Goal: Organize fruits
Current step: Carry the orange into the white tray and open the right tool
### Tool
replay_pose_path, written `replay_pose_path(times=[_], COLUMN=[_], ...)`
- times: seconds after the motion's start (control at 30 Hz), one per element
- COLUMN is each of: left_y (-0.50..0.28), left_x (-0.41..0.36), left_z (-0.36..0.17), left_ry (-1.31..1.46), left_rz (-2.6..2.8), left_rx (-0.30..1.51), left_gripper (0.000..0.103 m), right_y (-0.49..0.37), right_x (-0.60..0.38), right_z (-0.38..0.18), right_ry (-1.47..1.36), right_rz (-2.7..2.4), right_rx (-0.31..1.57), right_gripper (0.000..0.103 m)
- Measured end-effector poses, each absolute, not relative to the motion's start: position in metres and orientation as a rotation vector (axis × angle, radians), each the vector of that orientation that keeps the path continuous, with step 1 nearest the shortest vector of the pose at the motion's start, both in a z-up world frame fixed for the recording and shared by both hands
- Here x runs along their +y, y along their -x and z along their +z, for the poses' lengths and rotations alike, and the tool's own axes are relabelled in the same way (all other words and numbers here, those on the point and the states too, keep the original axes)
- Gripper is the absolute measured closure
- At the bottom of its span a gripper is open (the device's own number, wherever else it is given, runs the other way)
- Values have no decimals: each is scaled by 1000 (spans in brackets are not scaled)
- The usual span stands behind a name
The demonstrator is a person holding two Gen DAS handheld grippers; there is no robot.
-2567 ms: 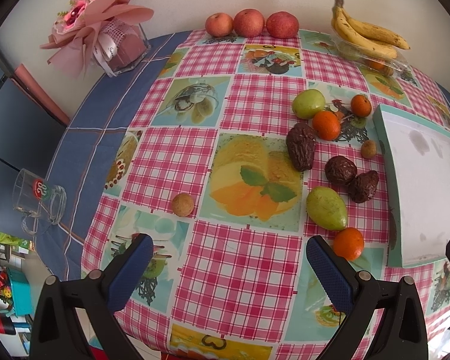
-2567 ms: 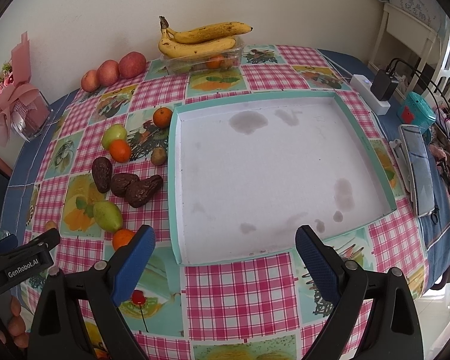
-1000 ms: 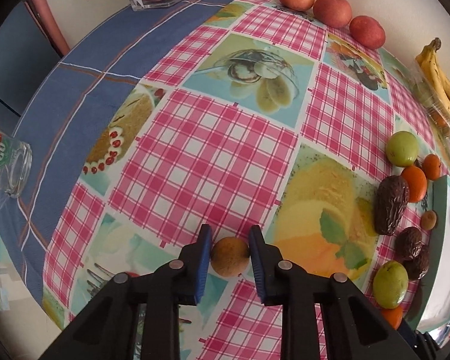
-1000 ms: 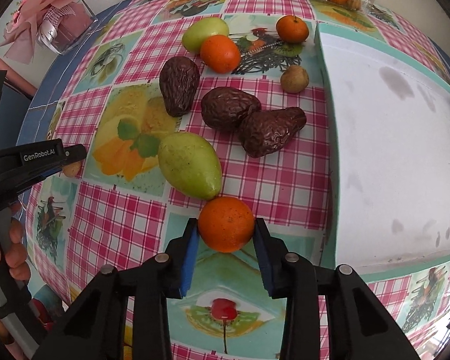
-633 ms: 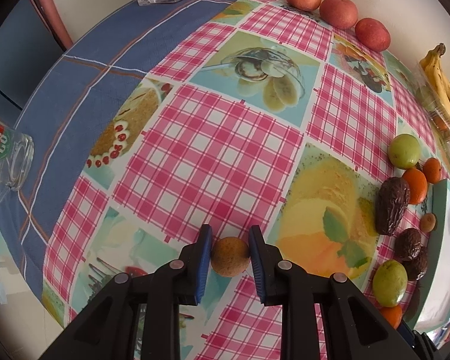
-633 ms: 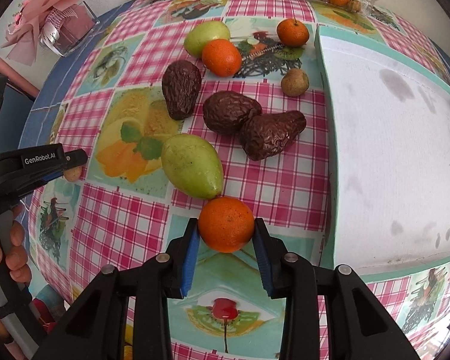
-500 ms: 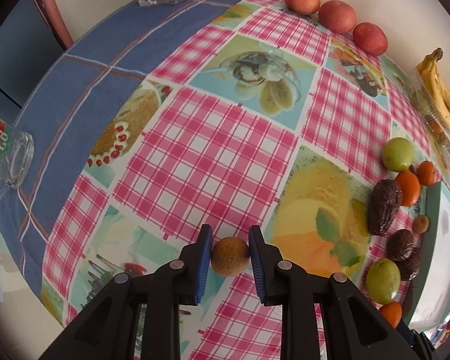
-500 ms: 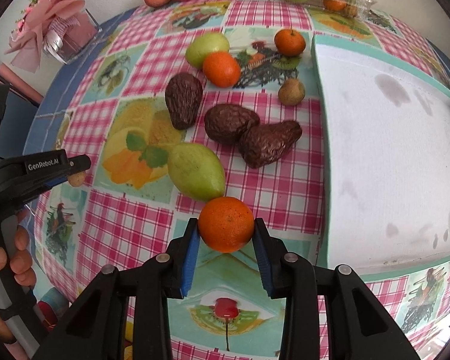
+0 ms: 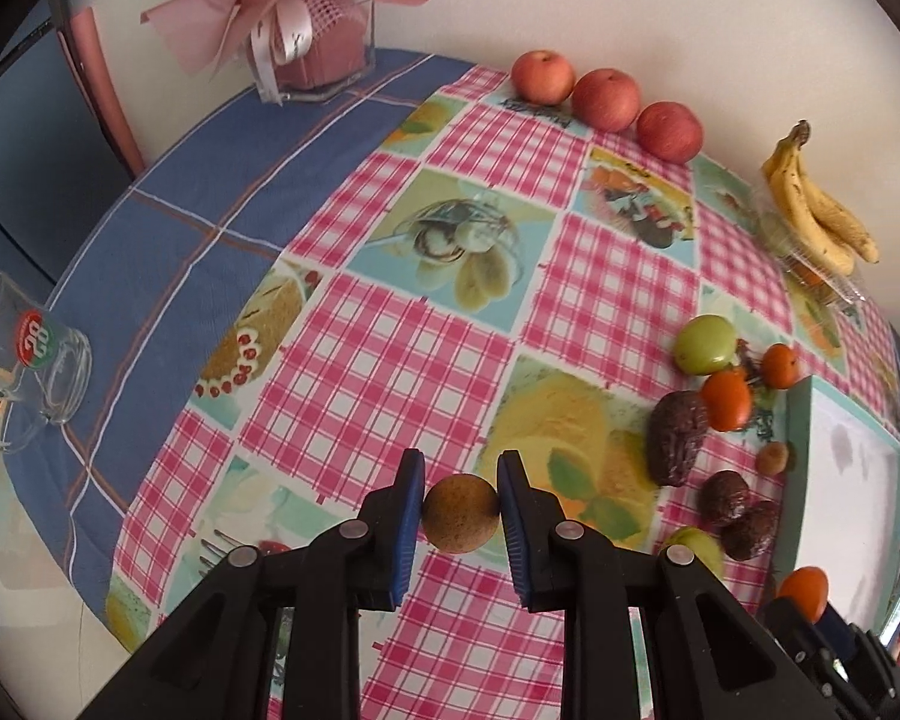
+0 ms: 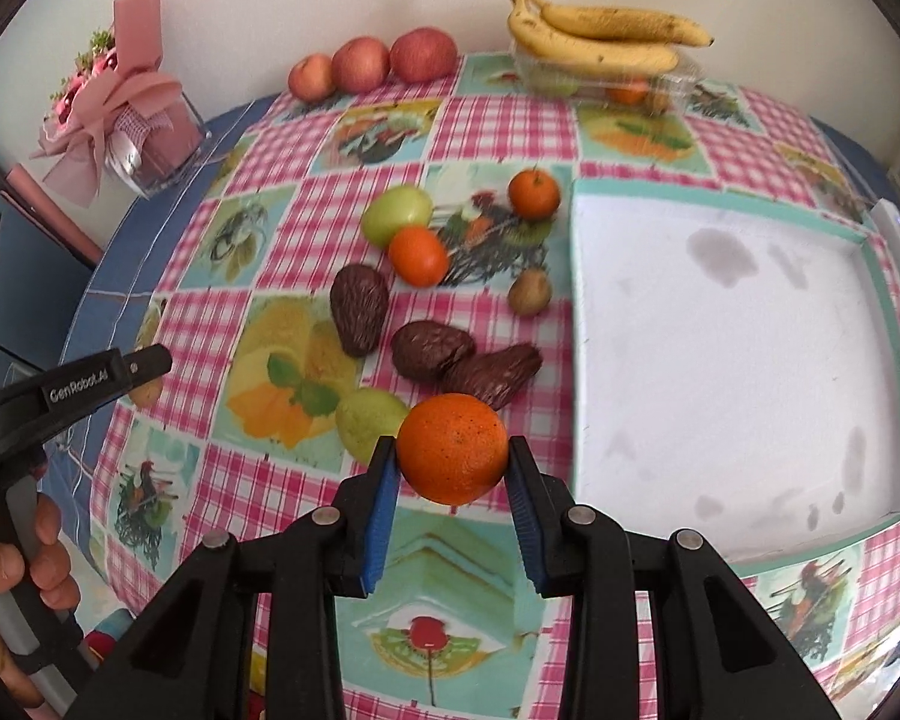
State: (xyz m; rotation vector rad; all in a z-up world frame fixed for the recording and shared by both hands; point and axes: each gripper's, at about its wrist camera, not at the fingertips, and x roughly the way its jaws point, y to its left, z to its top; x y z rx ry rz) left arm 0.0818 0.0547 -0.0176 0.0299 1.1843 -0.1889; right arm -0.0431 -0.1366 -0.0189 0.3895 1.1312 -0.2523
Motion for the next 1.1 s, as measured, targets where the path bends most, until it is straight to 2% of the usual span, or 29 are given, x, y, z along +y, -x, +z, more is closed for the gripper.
replay_pose_path(times=[0.47, 1.1], left_y=[-73, -22], left_x=[23, -104], left_z=[-17, 7], left_ry=[-83, -214], left_rz=[-260, -603], left_rx=[1192, 1188], left_gripper=[76, 76], right_y=[62, 104], right_x=[-190, -288], right_z=[-6, 9], right_ry=[-408, -521], right_rz=[-438, -659], right_rx=[1103, 1039], right_gripper=[66, 66])
